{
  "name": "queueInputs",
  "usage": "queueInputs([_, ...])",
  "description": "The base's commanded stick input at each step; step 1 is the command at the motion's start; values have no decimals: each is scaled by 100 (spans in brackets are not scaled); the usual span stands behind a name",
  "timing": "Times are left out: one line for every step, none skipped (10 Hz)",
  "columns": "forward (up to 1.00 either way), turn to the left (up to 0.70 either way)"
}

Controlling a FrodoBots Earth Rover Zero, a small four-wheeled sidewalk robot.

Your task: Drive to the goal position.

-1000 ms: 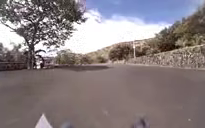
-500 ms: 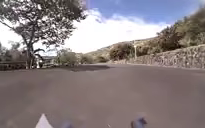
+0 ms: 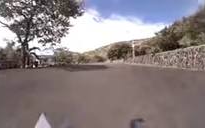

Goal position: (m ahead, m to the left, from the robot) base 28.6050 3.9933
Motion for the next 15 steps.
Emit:
queueInputs([85, 0])
queueInputs([85, 0])
queueInputs([85, 0])
queueInputs([85, 0])
queueInputs([85, 0])
queueInputs([85, 0])
queueInputs([85, 0])
queueInputs([85, 0])
queueInputs([85, 0])
queueInputs([85, 0])
queueInputs([85, 0])
queueInputs([85, 0])
queueInputs([85, 0])
queueInputs([85, 0])
queueInputs([85, 0])
